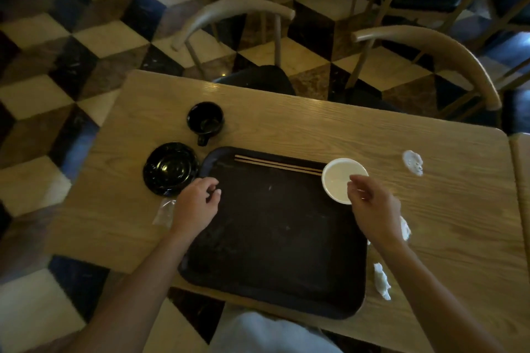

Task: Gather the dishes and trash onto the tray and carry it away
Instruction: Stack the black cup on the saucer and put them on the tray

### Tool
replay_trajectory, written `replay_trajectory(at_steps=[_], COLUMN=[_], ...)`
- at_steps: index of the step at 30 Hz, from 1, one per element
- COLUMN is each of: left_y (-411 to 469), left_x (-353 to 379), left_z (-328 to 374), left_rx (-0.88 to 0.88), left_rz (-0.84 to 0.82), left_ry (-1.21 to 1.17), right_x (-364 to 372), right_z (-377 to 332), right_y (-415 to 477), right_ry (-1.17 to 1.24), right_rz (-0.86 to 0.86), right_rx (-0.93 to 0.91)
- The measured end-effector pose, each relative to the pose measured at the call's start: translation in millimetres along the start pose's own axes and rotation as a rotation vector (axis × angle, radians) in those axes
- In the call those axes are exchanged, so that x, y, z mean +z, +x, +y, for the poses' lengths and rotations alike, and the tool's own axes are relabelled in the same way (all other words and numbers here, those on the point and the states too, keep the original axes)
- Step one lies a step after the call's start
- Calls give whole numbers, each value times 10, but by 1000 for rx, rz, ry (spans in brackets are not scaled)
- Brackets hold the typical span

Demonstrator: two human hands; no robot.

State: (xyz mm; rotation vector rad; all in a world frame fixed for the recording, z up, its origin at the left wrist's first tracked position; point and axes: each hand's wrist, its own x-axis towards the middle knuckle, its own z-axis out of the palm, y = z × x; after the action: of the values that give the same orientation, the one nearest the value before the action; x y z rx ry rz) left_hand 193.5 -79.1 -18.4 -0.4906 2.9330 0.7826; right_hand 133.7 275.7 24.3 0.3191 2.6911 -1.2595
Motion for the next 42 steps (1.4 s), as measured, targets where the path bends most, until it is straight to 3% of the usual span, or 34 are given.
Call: replay_trajectory(at_steps=[5, 7, 14, 21, 26, 33, 42], left_y=[-35, -2, 320, 682, 835, 874, 865], left_x=[-373, -488, -740, -629, -545, -604, -667], left_z=[-556, -783, -1426, -1781, -1841, -1870, -1861], left_rx=[-283, -318, -445, -595, -807, -837, -783], left_rz=[14, 30, 12, -128, -155, -157, -138], left_ry=[-176, -208, -290, -400, -865, -1010, -1002], right_x=[488, 773, 1885, 2756, 3030, 3160, 3086], right_z=[-605, -818, -1453, -1893, -2074, -2107, -2101], right_y=[83, 122, 231, 433, 532, 598, 628], right_ry=[2, -7, 106, 418, 540, 564, 659], right_rz=[-254, -342, -514, -515, -543, -510, -317], right_rx=[-79, -83, 100, 459, 595, 655, 618])
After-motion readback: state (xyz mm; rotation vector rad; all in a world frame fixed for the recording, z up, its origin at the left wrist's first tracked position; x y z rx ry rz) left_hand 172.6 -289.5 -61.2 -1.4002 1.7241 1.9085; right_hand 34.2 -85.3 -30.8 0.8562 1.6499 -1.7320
